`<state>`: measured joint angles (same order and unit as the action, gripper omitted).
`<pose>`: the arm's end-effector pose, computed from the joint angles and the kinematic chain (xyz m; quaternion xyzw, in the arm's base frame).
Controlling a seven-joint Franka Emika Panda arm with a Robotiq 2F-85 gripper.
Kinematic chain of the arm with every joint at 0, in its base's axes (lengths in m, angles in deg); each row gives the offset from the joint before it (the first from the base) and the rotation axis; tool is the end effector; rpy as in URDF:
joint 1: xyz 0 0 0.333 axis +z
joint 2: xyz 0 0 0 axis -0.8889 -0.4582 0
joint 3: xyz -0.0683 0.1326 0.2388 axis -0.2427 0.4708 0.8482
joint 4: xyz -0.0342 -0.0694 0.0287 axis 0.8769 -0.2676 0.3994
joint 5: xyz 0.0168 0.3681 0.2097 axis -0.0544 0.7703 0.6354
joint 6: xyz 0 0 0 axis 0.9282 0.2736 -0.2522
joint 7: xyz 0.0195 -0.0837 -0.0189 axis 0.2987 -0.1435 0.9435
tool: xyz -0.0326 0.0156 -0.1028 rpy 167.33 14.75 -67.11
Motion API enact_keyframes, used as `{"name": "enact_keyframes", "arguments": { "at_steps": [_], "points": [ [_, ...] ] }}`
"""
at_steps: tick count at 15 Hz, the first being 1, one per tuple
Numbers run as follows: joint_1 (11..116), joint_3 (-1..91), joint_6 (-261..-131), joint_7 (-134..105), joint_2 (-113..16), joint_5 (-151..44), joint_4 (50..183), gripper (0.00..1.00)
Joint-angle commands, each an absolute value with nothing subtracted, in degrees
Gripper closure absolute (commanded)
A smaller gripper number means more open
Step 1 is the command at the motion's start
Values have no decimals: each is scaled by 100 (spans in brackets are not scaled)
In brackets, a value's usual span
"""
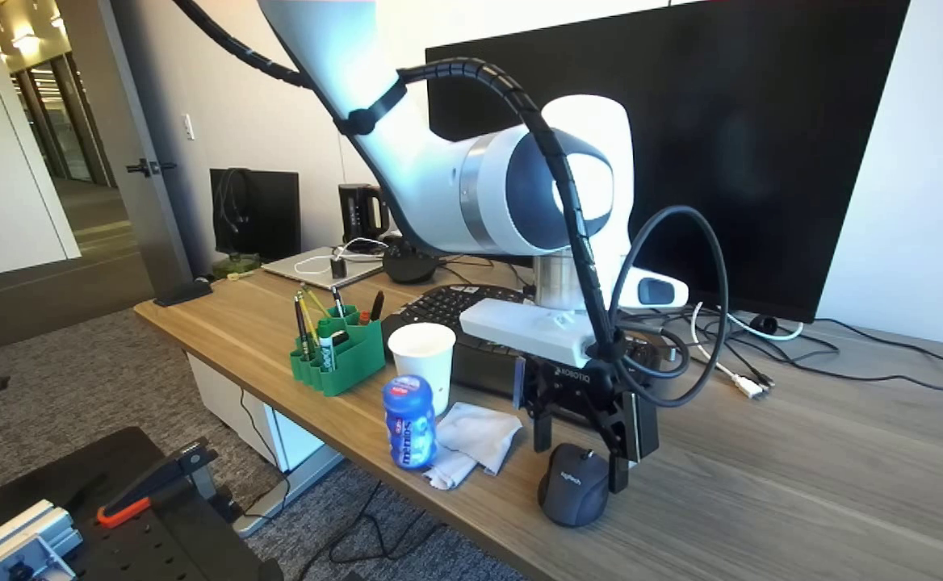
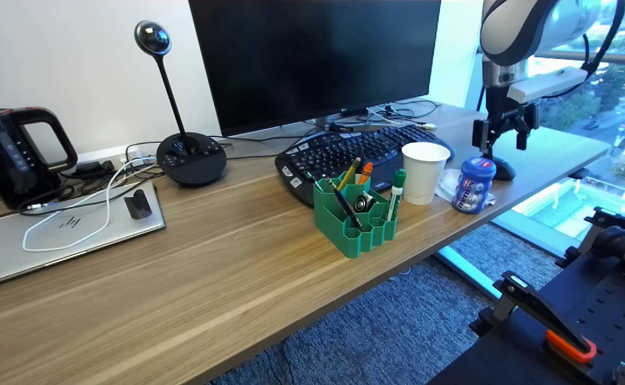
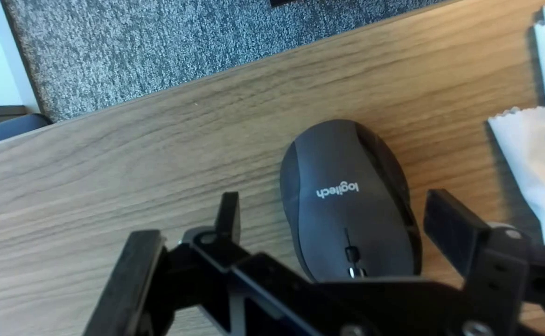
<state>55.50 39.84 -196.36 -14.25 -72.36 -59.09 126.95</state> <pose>0.6047 -0.1810 0.0931 0.9860 -0.1070 -0.0858 0.0950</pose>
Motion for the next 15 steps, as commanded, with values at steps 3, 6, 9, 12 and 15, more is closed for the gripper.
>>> {"name": "enact_keyframes", "arguments": {
  "at_steps": [3,6,9,12,15],
  "points": [
    [5636,3878,-19559,-1513,-7465,-5951,12400,0],
    [5638,3873,-19553,-1502,-7499,-5959,12362,0],
    [5644,3866,-19497,-1504,-7517,-5966,12341,0],
    [5640,3875,-19395,-1482,-7526,-5961,12319,0],
    [5648,3876,-19187,-1474,-7576,-5969,12239,0]
  ]
}}
